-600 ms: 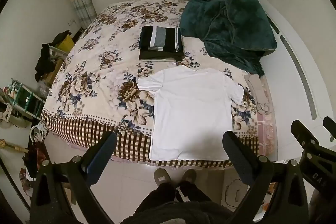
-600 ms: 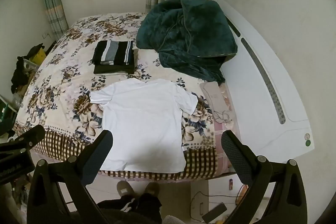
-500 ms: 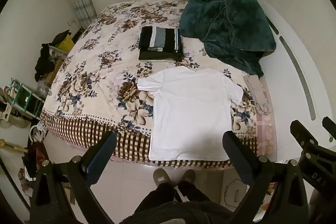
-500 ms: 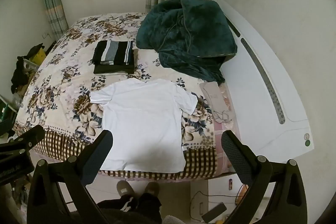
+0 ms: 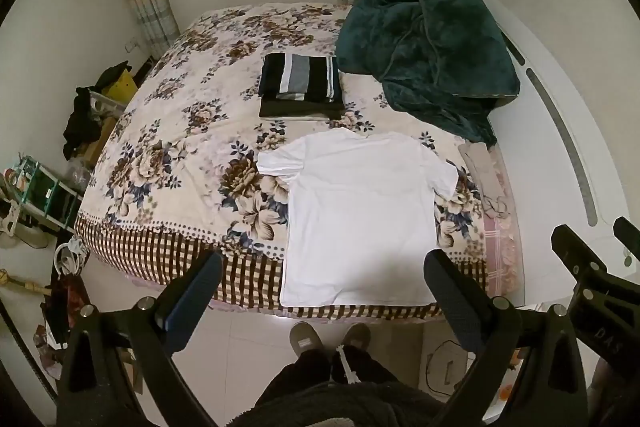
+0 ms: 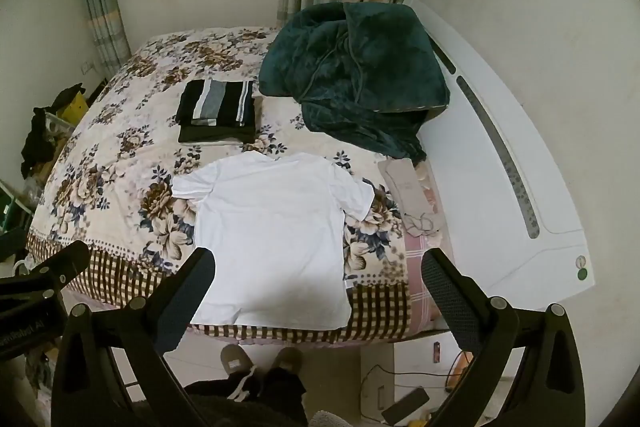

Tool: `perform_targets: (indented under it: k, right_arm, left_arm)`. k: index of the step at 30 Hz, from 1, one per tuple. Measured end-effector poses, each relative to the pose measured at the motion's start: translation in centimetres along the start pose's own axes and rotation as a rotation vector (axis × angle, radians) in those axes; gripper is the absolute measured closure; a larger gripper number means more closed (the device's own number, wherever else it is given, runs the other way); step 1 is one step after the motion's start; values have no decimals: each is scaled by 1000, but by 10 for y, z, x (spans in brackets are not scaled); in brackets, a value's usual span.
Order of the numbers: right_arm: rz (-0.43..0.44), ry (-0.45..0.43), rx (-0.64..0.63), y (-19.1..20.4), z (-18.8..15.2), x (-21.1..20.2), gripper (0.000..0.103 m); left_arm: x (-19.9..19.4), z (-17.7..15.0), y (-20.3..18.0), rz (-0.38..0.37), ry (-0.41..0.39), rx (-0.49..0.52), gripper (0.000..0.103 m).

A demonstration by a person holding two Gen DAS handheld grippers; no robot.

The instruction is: Fold small clothes

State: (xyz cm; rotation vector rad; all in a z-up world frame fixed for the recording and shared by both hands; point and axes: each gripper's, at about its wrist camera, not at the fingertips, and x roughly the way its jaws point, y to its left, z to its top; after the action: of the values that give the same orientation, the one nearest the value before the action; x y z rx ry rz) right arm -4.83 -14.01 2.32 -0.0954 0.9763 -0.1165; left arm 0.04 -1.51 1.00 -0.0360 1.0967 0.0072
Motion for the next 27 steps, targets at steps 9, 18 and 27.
perform_targets:
  k: [9, 18, 27]
  right_arm:
    - [-3, -6, 0, -10, 6, -4, 0]
    - [-2, -9, 2, -16, 16, -9, 0]
    - [-3, -13, 3, -15, 14, -9, 0]
  left_arm:
    - [-2, 3, -5, -1, -14, 2, 0]
    - [-7, 7, -4, -5, -22, 5, 0]
    - [-7, 4, -4, -5, -23, 6, 0]
